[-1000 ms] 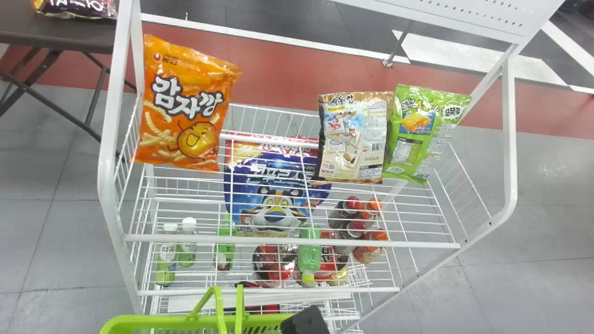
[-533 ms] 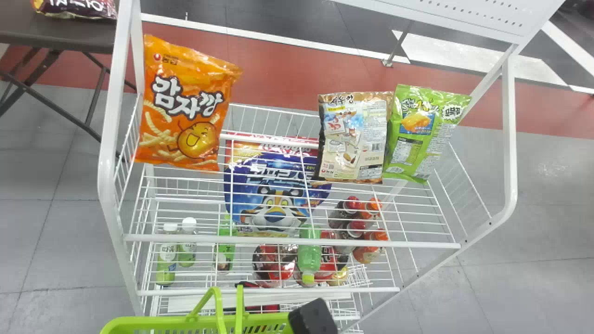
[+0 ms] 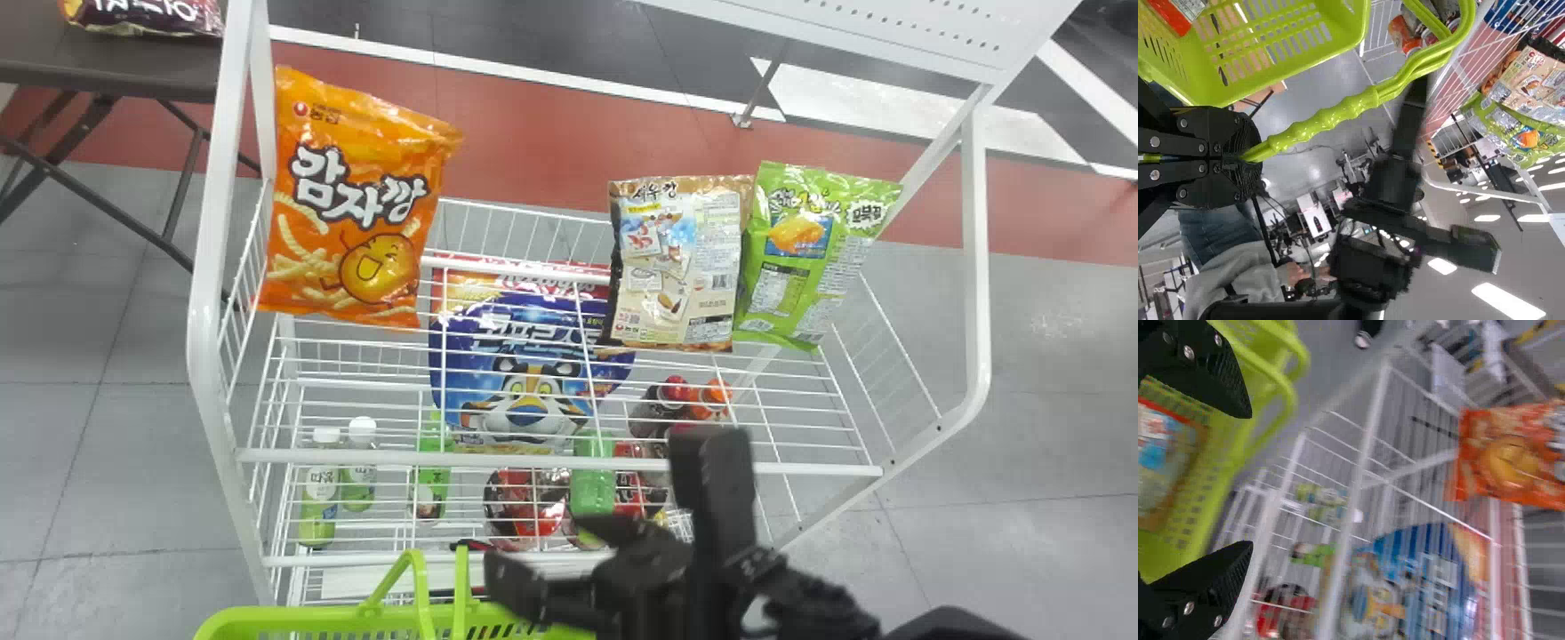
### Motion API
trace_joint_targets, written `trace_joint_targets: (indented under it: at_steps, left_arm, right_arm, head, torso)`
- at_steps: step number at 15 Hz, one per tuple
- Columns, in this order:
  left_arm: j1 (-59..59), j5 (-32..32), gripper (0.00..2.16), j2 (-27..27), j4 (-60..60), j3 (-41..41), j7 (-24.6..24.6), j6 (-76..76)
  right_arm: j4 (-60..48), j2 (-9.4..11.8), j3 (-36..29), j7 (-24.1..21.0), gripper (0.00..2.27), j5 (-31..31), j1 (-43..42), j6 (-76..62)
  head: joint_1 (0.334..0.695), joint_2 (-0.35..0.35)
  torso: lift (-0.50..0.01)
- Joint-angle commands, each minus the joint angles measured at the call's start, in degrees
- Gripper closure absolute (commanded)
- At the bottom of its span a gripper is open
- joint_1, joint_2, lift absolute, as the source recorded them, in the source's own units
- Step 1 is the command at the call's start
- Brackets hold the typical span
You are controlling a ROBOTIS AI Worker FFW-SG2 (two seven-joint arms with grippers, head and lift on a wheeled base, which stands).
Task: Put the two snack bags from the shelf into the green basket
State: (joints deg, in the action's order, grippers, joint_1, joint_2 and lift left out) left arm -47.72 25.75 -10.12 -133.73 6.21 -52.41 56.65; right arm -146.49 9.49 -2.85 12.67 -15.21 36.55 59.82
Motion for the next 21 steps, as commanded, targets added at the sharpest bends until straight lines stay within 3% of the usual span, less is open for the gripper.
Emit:
trace_joint_targets:
  at_steps: [1, 6, 10, 21]
  left_arm:
    - [0.00, 0.00, 1.98, -0.07, 0.05, 0.03, -0.06, -0.26]
    - [0.00, -0.17, 1.98, -0.16, 0.05, 0.21, 0.03, -0.26]
    - [0.00, -0.35, 1.98, -0.16, 0.14, 0.30, 0.38, -0.26]
    - [0.00, -1.14, 1.98, -0.25, -0.39, 1.00, 0.99, 0.27]
  right_arm:
    - [2.35, -0.88, -3.92, -0.01, 0.10, -1.14, -2.45, -11.35]
    - [13.07, -1.93, -12.18, 0.16, 0.11, -2.02, -8.43, -28.40]
    - [23.27, -2.02, -17.19, 3.33, 0.11, -3.25, -12.73, -37.71]
    - [36.89, 0.27, -13.76, 6.58, 0.13, 4.93, -20.29, -45.10]
  head:
    - [0.695, -0.350]
    - [0.695, -0.350]
    - [0.695, -0.350]
    - [0.695, -0.350]
  torso:
    - [-0.010]
    - [-0.010]
    - [-0.010]
    - [-0.010]
